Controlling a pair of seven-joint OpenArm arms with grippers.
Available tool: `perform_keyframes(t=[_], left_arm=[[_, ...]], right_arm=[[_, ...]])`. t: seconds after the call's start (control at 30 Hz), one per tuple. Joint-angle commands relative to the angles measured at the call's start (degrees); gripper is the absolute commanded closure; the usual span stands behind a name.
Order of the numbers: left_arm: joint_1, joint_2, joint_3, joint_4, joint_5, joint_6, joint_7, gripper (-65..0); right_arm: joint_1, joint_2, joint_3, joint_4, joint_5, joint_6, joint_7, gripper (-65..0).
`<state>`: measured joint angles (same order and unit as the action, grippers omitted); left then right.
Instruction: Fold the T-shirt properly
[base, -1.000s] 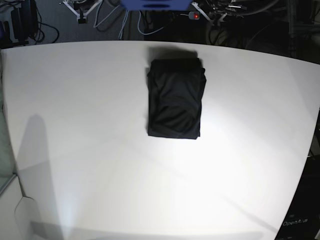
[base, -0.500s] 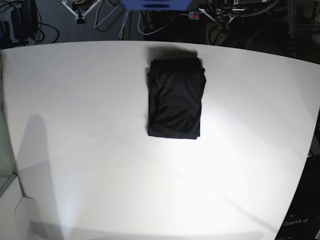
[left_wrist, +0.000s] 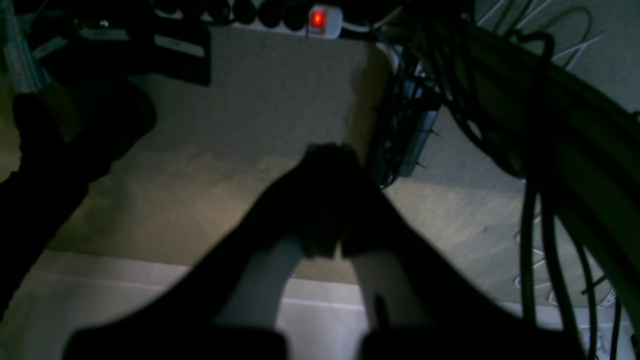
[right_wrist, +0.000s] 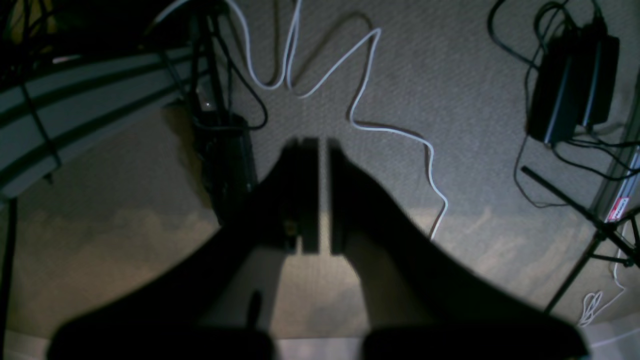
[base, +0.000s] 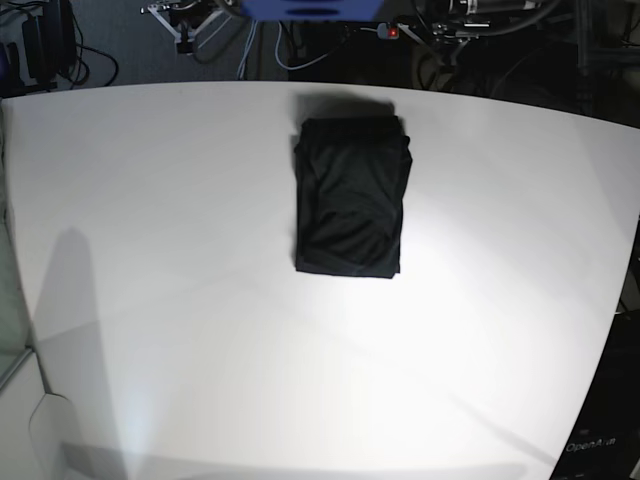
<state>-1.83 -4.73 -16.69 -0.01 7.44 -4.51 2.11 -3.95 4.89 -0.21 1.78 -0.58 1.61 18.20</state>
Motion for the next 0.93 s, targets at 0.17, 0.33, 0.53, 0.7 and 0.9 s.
perform_keyframes(t=[0.17, 0.33, 0.53, 0.7, 0.9], left_arm=[[0.02, 0.03, 0.73, 0.01, 2.71, -0.1, -0.13, 0.0], [0.02, 0.03, 0.73, 0.01, 2.8, -0.1, -0.22, 0.0], [0.02, 0.03, 0.73, 0.01, 2.8, -0.1, -0.22, 0.0], [0.02, 0.03, 0.73, 0.01, 2.8, -0.1, -2.24, 0.0], [0.29, 0.03, 0.82, 0.01, 2.89, -0.1, -3.03, 0.0]], right_arm=[[-0.41, 0.43, 3.59, 0.02, 0.54, -0.6, 2.24, -2.5], [-0.49, 0.43, 3.5, -0.07, 0.45, -0.6, 2.33, -2.5], [-0.49, 0.43, 3.59, -0.24, 0.45, -0.6, 2.33, -2.5], [-0.58, 0.26, 3.59, -0.33, 0.45, -0.6, 2.33, -2.5], [-0.58, 0.17, 3.42, -0.33, 0.45, -0.6, 2.33, -2.5]])
